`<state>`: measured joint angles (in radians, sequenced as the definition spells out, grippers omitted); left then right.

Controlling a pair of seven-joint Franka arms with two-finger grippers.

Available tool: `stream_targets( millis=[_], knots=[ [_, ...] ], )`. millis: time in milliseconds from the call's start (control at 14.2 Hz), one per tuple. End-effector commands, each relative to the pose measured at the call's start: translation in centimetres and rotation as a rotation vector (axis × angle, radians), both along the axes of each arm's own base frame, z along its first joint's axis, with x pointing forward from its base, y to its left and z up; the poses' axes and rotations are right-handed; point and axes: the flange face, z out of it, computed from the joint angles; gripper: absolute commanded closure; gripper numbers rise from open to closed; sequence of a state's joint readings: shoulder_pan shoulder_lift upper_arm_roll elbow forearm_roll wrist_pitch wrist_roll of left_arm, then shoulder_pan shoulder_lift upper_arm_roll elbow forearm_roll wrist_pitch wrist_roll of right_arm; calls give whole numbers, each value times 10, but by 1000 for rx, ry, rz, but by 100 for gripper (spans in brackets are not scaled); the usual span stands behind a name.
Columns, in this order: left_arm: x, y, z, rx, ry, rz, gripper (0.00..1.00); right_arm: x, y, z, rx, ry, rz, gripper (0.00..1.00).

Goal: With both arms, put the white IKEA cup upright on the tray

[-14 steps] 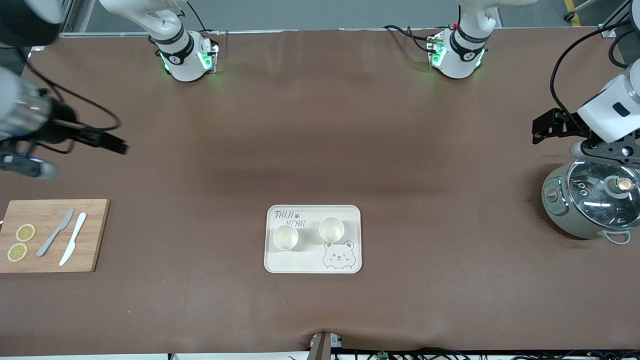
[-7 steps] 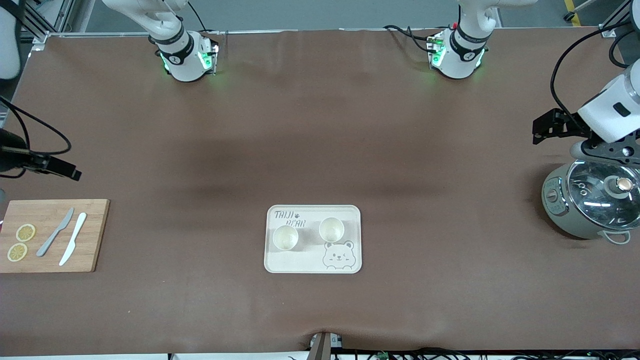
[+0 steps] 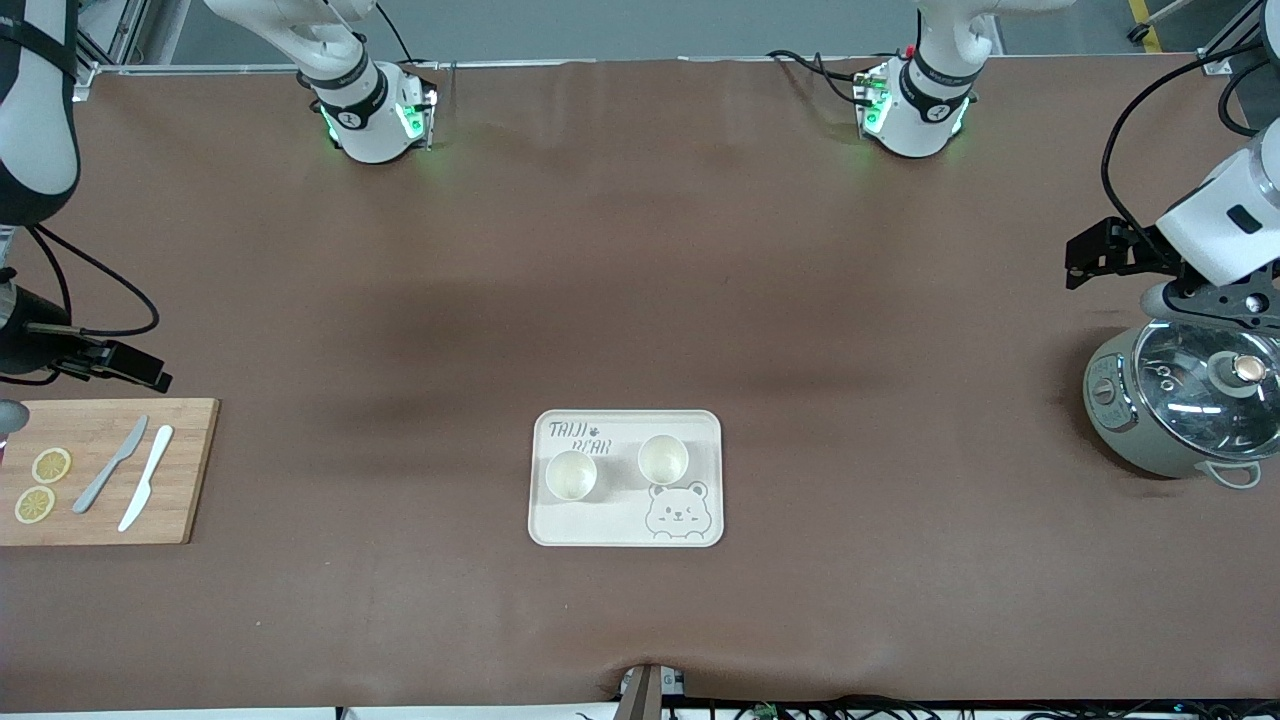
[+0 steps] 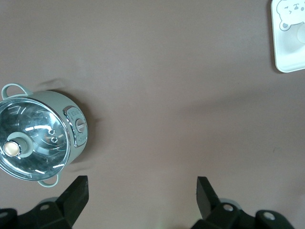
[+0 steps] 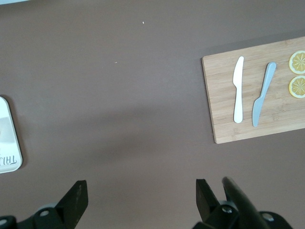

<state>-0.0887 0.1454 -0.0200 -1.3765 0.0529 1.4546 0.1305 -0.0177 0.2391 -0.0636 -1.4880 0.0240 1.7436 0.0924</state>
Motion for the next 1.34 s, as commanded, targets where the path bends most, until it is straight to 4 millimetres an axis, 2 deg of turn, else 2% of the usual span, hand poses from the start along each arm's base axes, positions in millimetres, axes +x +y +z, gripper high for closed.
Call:
stream_targets(
  millis=[0,211,634,1269],
  knots=[
    [-1,2,4,21,-13,-16,0,4,-11,-6,-11,-10,-1,0],
    [0,2,3,21,-12,-16,0,8,-2,-8,-11,-29,11,0],
    [8,-3,10,-16,-92,-11,0,7,-4,-16,-10,-12,4,0],
    [8,-5,9,-79,-87,17,0,11,-2,-15,-13,-39,7,0]
  ],
)
